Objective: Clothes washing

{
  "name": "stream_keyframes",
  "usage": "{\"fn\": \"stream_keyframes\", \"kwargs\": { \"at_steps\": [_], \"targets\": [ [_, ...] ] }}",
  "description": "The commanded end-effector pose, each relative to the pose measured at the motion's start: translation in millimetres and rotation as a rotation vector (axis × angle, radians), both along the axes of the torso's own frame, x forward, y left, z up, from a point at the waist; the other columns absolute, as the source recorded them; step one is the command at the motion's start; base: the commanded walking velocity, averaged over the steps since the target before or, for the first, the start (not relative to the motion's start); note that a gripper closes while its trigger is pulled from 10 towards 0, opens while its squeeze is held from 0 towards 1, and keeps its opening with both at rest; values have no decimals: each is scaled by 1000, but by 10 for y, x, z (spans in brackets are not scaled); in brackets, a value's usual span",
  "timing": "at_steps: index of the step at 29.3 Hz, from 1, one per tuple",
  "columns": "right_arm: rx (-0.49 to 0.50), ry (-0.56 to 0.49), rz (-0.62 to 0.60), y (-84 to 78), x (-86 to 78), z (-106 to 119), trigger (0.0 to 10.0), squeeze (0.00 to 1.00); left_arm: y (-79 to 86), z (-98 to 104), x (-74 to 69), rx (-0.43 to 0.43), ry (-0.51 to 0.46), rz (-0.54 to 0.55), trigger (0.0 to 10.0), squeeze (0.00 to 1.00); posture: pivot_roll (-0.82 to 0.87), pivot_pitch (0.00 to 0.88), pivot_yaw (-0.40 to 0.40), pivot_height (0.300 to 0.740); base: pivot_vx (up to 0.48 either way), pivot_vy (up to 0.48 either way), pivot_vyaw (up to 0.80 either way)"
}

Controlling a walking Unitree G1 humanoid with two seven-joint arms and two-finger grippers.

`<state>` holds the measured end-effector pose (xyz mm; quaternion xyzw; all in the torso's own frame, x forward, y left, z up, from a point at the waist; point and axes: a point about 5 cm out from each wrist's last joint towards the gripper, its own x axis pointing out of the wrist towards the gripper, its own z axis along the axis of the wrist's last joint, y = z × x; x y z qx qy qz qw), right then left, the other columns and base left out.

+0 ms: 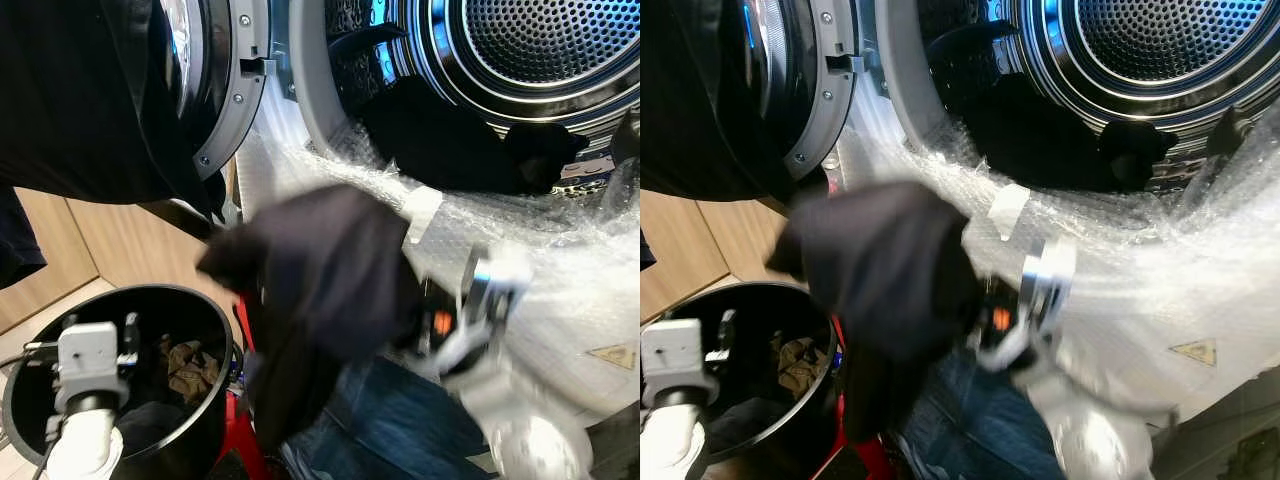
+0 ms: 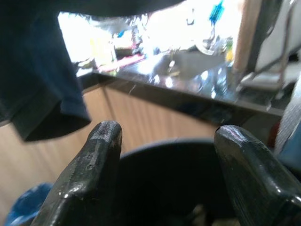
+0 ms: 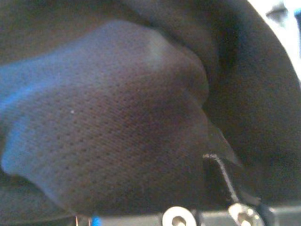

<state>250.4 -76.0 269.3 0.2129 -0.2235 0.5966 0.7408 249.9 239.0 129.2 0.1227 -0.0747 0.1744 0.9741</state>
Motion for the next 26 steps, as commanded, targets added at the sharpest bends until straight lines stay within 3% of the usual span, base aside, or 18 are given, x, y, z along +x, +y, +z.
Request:
{"fn": "stream_keyframes", "kwargs": {
  "at_steps": [1,5,9,13,14,17,20,26],
  "targets": [
    [31,-9,6,-41,20,67,0,0,-52,-5,15,15,4,-22,10000,0,155,0,-64,740,0,0,0],
    [194,-94,78,-41,149,496,0,0,-111,-35,47,21,13,-50,10000,0,131,0,-47,740,0,0,0],
    [290,-183,-22,-10,420,939,0,0,-201,-60,120,8,30,-90,10000,0,133,0,-39,740,0,0,0],
    [385,-121,-76,-60,591,1137,0,0,-243,-64,143,6,31,-103,10000,0,132,0,-39,740,0,0,0],
    [423,-88,-142,-119,753,1315,0,0,-286,-72,152,-11,29,-114,10000,0,137,0,-45,740,0,0,0],
    [369,-92,-273,-181,949,1500,0,0,-336,-69,155,-17,27,-125,10000,0,146,0,-56,740,0,0,0],
    [367,-3,-390,-245,1141,1616,0,0,-358,-85,156,-27,32,-125,10000,0,139,0,-58,740,0,0,0],
    [222,53,-640,-351,1362,1774,0,0,-435,-116,149,-32,45,-145,10000,0,144,0,-70,740,0,0,0]
  ]
}}
